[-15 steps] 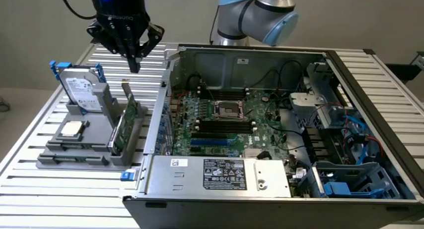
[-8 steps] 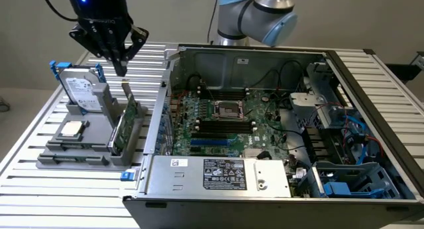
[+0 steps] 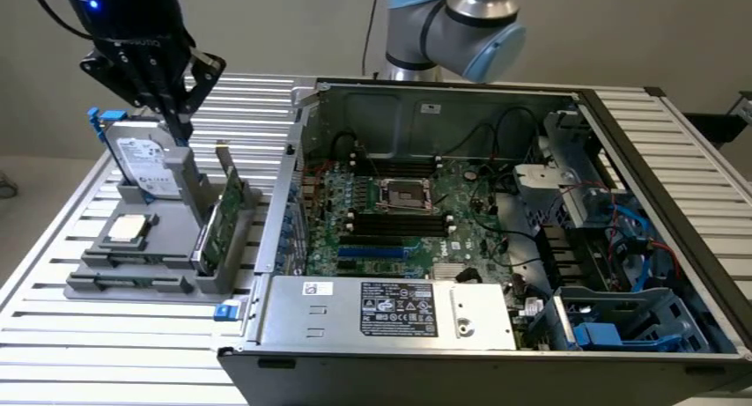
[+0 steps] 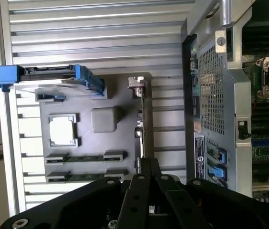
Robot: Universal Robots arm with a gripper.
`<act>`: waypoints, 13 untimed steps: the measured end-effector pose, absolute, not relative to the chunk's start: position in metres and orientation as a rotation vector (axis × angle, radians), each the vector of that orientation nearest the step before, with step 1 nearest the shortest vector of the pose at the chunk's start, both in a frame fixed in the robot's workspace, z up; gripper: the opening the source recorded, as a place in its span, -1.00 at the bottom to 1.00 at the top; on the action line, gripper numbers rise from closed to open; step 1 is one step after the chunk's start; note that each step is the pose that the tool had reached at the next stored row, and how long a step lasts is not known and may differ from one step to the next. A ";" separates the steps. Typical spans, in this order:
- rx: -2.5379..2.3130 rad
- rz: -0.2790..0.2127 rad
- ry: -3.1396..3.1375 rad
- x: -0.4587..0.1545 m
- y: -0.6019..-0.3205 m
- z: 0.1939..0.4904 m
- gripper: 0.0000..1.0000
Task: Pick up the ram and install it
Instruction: 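Reach for the ram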
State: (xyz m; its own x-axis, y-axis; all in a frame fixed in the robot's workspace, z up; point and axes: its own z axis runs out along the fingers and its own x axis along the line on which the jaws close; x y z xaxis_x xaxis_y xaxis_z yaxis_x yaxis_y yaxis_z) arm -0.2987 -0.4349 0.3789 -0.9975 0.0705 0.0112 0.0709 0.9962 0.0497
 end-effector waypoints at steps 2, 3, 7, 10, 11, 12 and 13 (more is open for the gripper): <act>-0.111 -0.078 -3.130 -0.308 -0.438 0.379 -0.79; -0.111 -0.079 -3.130 -0.312 -0.439 0.379 -0.79; -0.111 -0.079 -3.131 -0.330 -0.446 0.378 -0.79; -0.111 -0.078 -3.132 -0.344 -0.450 0.377 -0.79; -0.111 -0.078 -3.132 -0.349 -0.452 0.377 -0.79; -0.111 -0.079 -3.132 -0.353 -0.453 0.376 -0.79; -0.111 -0.079 -3.132 -0.357 -0.455 0.374 -0.79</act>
